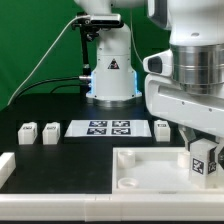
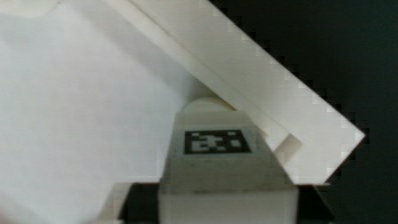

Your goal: Assemble one leg

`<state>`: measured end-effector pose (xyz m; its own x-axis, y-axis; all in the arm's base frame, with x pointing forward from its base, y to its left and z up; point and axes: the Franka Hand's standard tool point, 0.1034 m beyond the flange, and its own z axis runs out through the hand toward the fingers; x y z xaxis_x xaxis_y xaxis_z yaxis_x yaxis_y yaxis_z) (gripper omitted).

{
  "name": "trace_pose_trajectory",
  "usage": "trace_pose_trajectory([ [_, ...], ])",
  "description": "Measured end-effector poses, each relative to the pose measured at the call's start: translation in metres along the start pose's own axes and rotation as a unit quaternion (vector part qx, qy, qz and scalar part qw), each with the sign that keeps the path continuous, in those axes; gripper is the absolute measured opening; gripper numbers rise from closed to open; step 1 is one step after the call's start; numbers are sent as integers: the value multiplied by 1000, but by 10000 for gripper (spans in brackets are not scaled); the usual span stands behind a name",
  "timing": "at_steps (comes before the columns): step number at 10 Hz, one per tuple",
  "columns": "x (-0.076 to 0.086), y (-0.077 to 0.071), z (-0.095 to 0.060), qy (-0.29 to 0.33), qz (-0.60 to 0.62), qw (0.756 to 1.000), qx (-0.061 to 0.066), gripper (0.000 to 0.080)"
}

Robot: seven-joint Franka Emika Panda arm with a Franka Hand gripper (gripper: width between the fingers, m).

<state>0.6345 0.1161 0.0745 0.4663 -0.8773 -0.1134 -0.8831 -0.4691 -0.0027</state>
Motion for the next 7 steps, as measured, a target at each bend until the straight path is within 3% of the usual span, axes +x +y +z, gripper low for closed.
trace_pose_trajectory([
  [3, -1, 0, 0, -2, 27, 1000, 1, 294],
  [4, -1, 0, 0, -2, 12, 1000, 1, 373],
  [5, -2, -1, 0, -1, -16, 1000, 1, 373],
  [6, -3, -1, 1, 0, -83, 997, -1, 554],
  [7, -6, -2, 1, 1, -151, 988, -1, 630],
])
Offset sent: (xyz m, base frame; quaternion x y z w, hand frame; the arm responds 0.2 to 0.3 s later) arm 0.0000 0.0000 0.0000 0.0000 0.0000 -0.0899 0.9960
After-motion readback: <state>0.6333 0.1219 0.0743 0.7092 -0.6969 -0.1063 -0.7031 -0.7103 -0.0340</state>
